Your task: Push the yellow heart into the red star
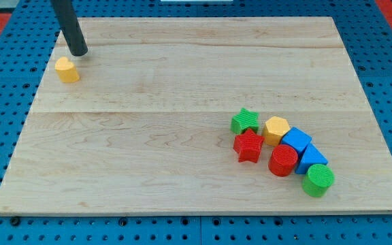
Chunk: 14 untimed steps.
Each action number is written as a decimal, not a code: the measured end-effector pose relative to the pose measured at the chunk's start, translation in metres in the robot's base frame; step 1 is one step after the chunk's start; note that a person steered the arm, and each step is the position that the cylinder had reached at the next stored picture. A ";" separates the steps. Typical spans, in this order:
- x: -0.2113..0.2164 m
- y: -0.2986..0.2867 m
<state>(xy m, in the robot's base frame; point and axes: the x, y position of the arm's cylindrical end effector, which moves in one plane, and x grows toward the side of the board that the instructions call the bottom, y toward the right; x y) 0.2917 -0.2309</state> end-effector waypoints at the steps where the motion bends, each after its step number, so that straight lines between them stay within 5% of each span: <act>1: 0.049 -0.027; 3: 0.100 0.076; 4: 0.056 0.011; 5: 0.101 -0.028; 6: 0.127 0.022; 8: 0.173 0.216; 10: 0.220 0.190; 12: 0.240 0.300; 14: 0.257 0.241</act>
<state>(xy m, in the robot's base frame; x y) 0.5483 0.0102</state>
